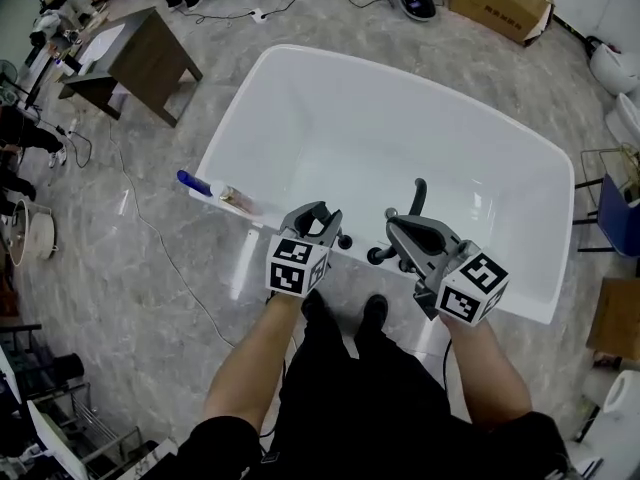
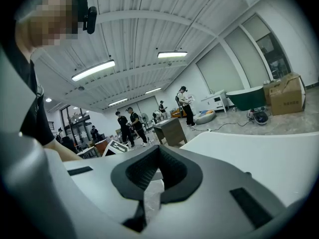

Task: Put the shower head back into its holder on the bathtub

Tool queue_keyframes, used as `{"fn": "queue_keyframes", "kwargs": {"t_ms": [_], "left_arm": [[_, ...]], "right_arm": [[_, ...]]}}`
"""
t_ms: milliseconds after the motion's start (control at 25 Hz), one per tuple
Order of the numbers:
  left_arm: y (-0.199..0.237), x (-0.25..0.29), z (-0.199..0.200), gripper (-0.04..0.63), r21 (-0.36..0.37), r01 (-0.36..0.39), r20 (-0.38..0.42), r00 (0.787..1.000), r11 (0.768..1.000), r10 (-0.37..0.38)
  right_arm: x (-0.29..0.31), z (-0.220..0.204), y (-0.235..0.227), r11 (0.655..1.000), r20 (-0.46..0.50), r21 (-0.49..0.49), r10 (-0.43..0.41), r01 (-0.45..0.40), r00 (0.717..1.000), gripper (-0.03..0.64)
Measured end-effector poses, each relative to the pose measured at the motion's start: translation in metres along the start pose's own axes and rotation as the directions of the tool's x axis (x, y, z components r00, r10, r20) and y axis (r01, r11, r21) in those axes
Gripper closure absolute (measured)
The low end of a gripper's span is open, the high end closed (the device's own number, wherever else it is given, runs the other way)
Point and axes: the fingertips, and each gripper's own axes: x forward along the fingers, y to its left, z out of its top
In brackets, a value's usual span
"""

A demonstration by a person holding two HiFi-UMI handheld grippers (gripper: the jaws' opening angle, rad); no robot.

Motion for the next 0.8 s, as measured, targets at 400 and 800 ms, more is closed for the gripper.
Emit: {"fn": "queue_keyframes", "kwargs": {"t_ms": [400, 800], "left_arm": [[-0.011, 0.031, -0.054, 0.448, -0.005, 0.027, -0.121, 0.992, 1.0, -0.027], [-0.011, 0.056, -0.102, 0.446, -0.018, 0.021, -0.211, 0.977, 1.0, -0.024]], "right_arm": [[-0.019, -0.021, -0.011, 0.998, -0.023, 0.039, -0.05, 0.051, 0.998, 0.601], [-0.038, -0.033, -0.027, 0.993, -0.04, 0.056, -0.097, 0.099, 0.994, 0.601]]}}
